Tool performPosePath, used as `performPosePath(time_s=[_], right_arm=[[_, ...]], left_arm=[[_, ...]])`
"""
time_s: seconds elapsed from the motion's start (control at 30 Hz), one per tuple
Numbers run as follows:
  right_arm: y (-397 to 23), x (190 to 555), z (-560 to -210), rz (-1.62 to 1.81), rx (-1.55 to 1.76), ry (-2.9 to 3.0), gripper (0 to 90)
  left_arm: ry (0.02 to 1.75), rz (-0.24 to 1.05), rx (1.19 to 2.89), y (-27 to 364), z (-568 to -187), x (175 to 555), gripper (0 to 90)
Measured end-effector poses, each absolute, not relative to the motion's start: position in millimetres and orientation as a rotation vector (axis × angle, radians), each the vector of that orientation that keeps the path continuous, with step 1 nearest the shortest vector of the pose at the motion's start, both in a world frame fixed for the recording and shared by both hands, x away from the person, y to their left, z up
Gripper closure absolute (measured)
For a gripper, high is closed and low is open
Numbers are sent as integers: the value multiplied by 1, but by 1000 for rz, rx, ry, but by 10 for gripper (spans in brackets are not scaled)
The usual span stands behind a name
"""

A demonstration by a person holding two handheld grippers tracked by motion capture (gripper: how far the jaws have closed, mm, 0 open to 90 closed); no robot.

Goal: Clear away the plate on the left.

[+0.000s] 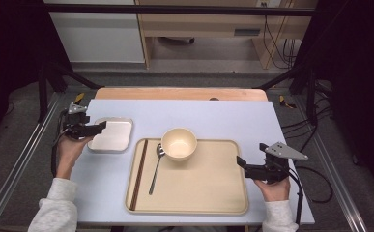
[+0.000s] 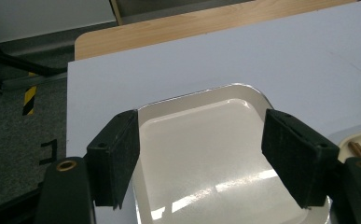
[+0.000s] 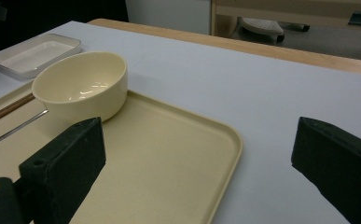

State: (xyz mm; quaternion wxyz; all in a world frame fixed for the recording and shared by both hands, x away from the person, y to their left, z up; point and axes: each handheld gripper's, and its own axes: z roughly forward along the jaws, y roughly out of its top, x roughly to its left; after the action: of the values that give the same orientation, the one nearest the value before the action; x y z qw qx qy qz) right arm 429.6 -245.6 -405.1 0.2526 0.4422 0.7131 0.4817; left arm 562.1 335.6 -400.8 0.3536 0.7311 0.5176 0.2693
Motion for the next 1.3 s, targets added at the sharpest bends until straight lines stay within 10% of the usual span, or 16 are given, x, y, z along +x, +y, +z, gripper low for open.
performPosePath(time_s=[0.67, 1.3], right_arm=[[-243, 430, -406, 1302, 1204, 1950, 34], [-242, 432, -408, 1291, 1204, 1961, 34]], left_arm=[[1492, 587, 1906, 366, -443, 579, 359], [1577, 520, 1920, 372, -465, 593, 640]])
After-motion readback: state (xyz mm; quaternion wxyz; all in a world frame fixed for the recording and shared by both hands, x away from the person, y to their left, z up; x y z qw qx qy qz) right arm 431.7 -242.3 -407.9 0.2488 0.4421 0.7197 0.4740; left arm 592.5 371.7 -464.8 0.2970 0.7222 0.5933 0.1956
